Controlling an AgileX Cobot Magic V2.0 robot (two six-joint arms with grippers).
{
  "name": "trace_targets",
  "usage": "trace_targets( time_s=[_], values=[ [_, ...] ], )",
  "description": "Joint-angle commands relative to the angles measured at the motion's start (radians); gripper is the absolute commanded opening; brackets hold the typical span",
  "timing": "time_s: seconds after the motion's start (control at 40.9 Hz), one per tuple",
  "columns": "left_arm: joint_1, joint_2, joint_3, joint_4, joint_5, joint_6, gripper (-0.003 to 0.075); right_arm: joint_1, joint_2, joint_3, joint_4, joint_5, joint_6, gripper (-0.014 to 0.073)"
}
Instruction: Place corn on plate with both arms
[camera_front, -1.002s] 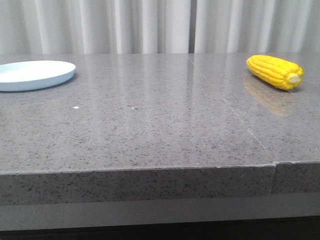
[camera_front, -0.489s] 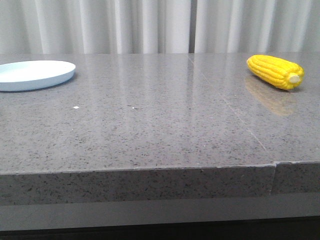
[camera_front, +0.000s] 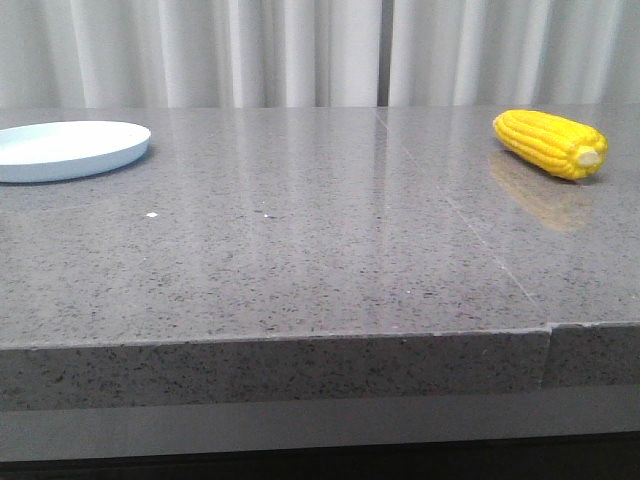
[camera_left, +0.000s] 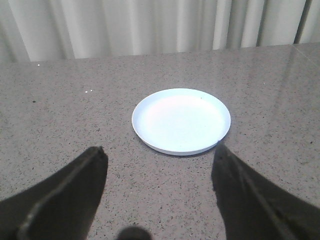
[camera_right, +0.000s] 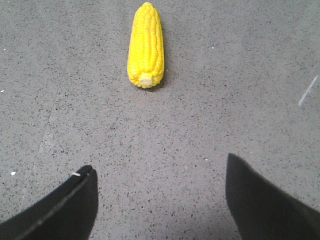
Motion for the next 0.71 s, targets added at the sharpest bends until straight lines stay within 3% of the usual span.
trace_targets(
  time_s=[0.0, 0.391, 0.685],
  values=[
    [-0.006, 0.015, -0.031, 0.000, -0.068, -0.008, 0.0472, -0.007, 0.004, -0.027, -0.017, -0.065, -0.008, 0.0575],
    [-0.006, 0.317, -0.154, 0.089, -0.066, -0.008, 0.0472, -0.007, 0.004, -0.027, -0.017, -0.065, -0.008, 0.0575],
    [0.032, 0.606, -0.306, 0.024, -0.061, -0.008, 0.0475, -0.007, 0.004, -0.027, -0.017, -0.065, -0.008, 0.0575]
  ],
)
